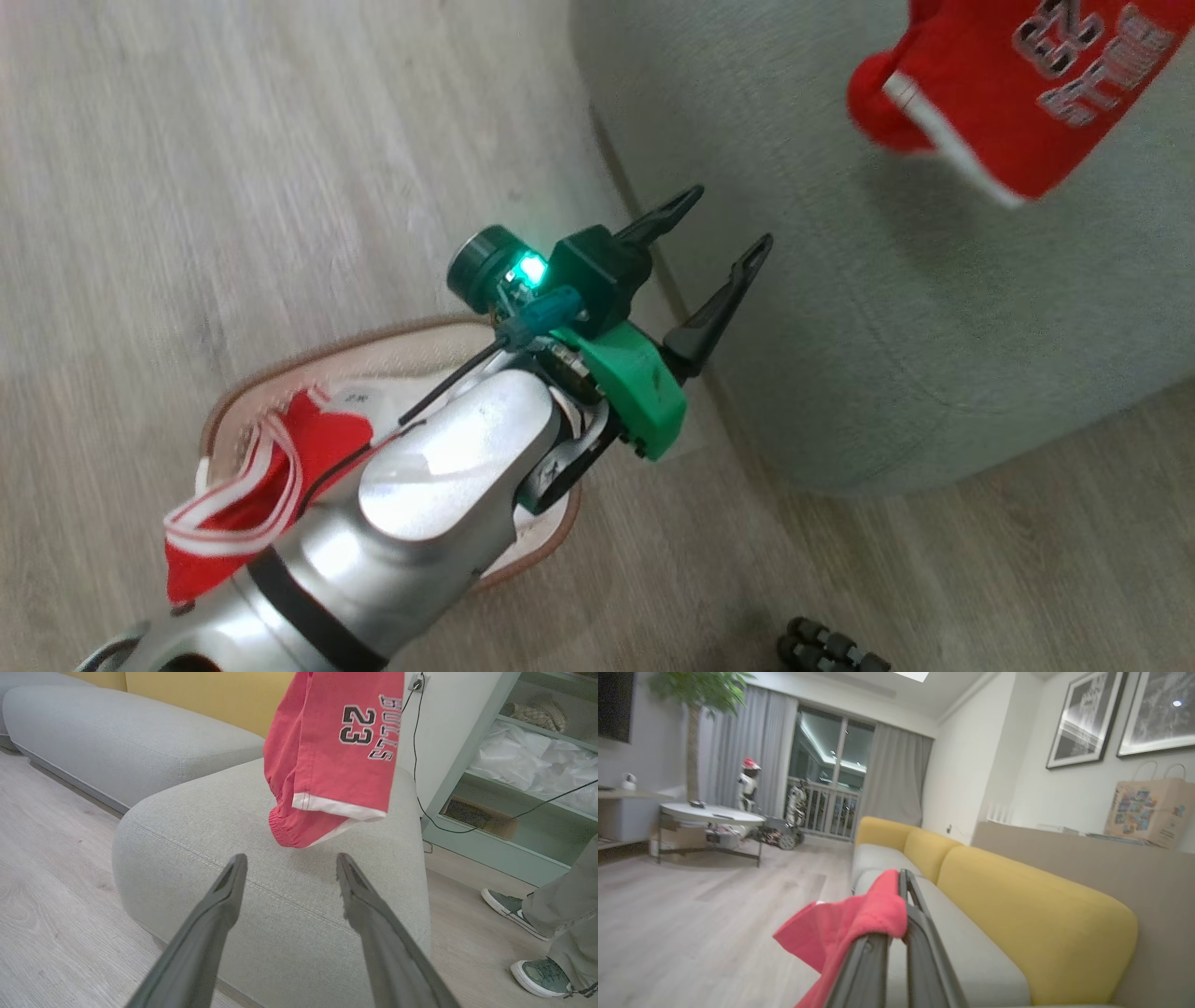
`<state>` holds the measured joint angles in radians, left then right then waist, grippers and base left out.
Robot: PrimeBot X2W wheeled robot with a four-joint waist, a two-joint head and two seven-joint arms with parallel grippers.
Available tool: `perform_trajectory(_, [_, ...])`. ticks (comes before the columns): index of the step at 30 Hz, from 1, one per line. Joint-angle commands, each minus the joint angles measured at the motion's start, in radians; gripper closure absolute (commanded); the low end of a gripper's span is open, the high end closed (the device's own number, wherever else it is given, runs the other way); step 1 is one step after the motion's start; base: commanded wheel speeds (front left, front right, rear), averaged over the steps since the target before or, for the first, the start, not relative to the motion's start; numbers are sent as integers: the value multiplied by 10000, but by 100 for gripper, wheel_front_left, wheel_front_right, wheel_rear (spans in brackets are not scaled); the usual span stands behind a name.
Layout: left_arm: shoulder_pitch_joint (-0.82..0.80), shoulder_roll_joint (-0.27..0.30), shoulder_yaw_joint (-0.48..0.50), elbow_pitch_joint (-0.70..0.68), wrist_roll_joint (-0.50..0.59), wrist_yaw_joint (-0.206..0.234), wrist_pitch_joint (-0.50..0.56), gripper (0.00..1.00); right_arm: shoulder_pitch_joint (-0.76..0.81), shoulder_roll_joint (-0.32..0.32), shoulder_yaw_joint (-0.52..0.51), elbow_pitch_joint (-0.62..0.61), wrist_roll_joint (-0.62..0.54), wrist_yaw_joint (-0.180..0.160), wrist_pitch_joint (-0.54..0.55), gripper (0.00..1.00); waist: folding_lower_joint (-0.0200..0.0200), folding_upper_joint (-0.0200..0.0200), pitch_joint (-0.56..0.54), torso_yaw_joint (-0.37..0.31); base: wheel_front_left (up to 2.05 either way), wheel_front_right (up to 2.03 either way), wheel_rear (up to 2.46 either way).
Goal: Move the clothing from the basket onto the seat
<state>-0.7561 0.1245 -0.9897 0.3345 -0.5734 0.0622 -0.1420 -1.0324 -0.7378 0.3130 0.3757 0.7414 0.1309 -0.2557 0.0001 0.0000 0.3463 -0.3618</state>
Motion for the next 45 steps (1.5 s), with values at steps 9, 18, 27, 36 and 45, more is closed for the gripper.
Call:
perform_trajectory(9, [-1094,-340,91,-12,353,160,22,0,-114,-344,252,2944,-424,-2,-61,100,-1,0,1654,1035,0,0,0])
perform_trajectory(18, [-1162,-484,14,241,273,178,-198,0,101,-436,3110,4841,910,-2,1352,100,-1,0,1868,1336,0,0,0])
perform_trajectory(27, [-1001,-517,47,462,58,175,-454,0,-95,-894,5112,5073,2632,-2,2750,69,-1,0,1436,1518,0,0,0])
perform_trajectory(36, [-488,-359,184,606,-316,111,-708,0,-464,-972,6418,5197,3458,-2,3161,0,-1,0,321,1256,0,0,0])
perform_trajectory(45, [270,41,403,328,-701,135,-897,0,-1216,-1553,7645,3747,3496,-2,1971,0,-1,0,-1130,1100,0,0,0])
